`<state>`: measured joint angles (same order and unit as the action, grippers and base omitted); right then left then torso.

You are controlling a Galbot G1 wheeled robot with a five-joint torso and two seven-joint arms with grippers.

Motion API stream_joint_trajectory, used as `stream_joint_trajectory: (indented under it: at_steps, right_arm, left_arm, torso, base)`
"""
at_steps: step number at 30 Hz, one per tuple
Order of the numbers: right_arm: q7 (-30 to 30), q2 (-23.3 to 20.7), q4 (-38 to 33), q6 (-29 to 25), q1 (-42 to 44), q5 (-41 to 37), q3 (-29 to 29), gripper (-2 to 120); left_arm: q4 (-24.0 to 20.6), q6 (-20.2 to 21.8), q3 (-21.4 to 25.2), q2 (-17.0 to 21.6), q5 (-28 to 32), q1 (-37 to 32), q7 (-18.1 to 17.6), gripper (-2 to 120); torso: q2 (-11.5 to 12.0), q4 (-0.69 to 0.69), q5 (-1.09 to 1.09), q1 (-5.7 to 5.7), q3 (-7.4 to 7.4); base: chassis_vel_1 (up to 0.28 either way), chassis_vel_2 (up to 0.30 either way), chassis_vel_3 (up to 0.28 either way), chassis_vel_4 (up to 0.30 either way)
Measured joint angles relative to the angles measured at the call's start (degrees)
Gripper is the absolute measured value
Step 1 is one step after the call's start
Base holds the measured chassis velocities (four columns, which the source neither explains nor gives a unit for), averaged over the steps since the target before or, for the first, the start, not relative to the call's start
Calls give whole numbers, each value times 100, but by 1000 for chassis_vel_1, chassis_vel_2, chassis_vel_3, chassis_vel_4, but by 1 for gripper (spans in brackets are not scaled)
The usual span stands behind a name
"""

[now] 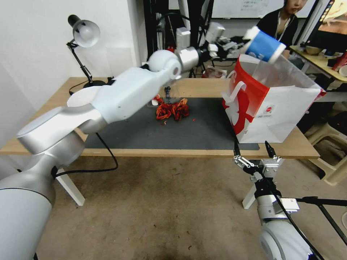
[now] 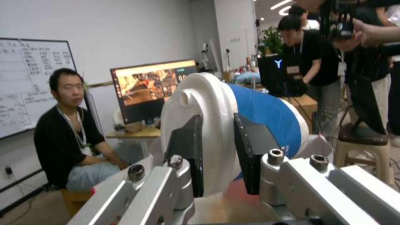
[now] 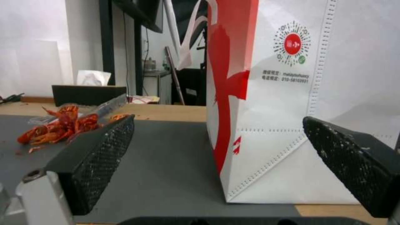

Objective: Pick up the trash from the table and place it into the takeout bag.

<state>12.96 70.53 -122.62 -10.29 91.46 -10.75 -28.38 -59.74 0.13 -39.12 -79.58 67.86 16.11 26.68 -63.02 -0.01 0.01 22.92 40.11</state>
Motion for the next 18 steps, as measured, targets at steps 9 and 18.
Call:
stream_joint_trajectory:
  at_steps: [9, 18]
  right_arm:
    - [1, 2, -25, -19, 26, 0, -21, 100]
    - [0, 11, -25, -19, 18, 0, -14, 100]
  left_arm:
    - [230, -16, -265, -275, -186, -21, -42, 17]
    - [213, -21, -286, -261, -248, -95, -165, 43]
  torso:
    - [-1, 0, 0, 0, 0]
    - [-1, 1, -1, 0, 0]
  base:
    - [0, 0, 0, 0]
    - [0, 0, 0, 0]
